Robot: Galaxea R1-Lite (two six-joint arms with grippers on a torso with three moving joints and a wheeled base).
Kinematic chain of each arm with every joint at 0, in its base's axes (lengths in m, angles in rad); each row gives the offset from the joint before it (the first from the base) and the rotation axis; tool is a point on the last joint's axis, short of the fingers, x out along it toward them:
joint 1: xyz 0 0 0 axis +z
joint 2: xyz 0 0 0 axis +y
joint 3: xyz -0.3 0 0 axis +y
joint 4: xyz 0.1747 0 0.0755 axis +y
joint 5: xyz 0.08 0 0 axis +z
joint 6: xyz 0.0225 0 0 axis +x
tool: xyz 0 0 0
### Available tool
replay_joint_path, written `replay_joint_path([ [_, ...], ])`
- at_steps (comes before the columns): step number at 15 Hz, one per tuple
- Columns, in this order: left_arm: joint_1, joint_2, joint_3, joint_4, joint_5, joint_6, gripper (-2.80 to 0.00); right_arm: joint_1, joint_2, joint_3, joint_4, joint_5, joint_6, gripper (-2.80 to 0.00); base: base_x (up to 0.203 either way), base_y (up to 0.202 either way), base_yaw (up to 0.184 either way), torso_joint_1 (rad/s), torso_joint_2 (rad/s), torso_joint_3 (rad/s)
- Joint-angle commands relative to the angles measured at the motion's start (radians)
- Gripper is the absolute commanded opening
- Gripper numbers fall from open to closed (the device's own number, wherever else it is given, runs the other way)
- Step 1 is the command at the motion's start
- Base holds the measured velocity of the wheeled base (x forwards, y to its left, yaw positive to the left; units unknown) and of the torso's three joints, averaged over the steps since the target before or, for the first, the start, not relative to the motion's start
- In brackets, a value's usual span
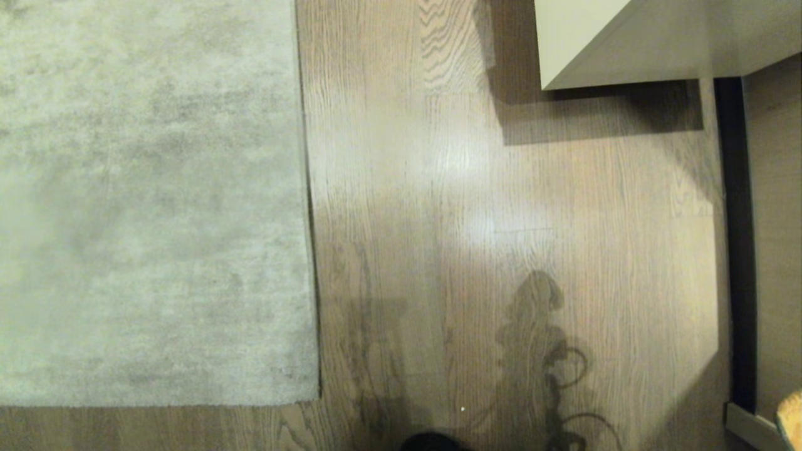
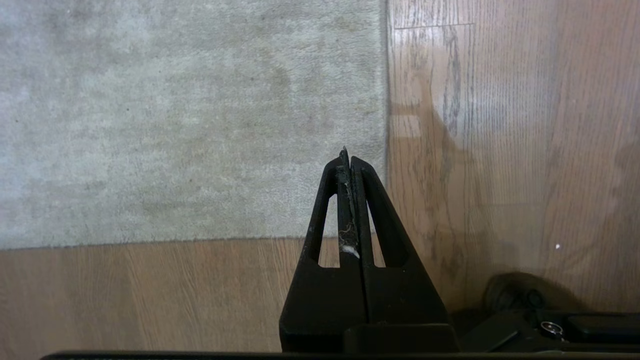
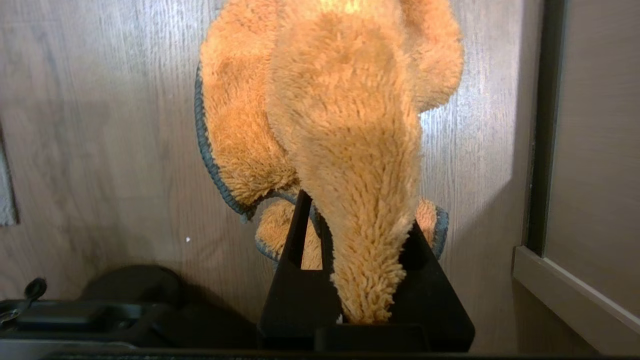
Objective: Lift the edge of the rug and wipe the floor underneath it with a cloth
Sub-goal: Put down the rag
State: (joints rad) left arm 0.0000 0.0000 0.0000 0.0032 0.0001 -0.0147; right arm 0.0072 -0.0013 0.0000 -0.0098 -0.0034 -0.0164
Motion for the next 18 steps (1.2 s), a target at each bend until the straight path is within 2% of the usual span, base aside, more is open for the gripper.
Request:
replay_joint_path([
  [1,0.0,0.002,0.0,0.0,0.0,-0.001,-2.8,0.0,0.001,0.0,-0.001,0.0,0.0,-2.8,0.0,0.0,0.0,0.0,0.0,0.0],
  [10,0.0,0.002,0.0,0.0,0.0,-0.001,-2.8,0.0,0.001,0.0,-0.002,0.001,0.001,-2.8,0.0,0.0,0.0,0.0,0.0,0.0],
  [12,0.0,0.002,0.0,0.0,0.0,-0.001,-2.8,0.0,0.001,0.0,-0.003,0.004,-0.05,-2.8,0.0,0.0,0.0,0.0,0.0,0.0],
  [14,0.0,0.002,0.0,0.0,0.0,-0.001,-2.8,0.0,0.001,0.0,-0.002,0.005,-0.047,-2.8,0.0,0.0,0.0,0.0,0.0,0.0],
  [16,0.0,0.002,0.0,0.0,0.0,-0.001,-2.8,0.0,0.004,-0.007,0.017,0.012,-0.05,-2.8,0.0,0.0,0.0,0.0,0.0,0.0],
  [18,0.0,0.002,0.0,0.0,0.0,-0.001,-2.8,0.0,0.015,-0.057,0.111,0.015,-0.049,-2.8,0.0,0.0,0.0,0.0,0.0,0.0],
])
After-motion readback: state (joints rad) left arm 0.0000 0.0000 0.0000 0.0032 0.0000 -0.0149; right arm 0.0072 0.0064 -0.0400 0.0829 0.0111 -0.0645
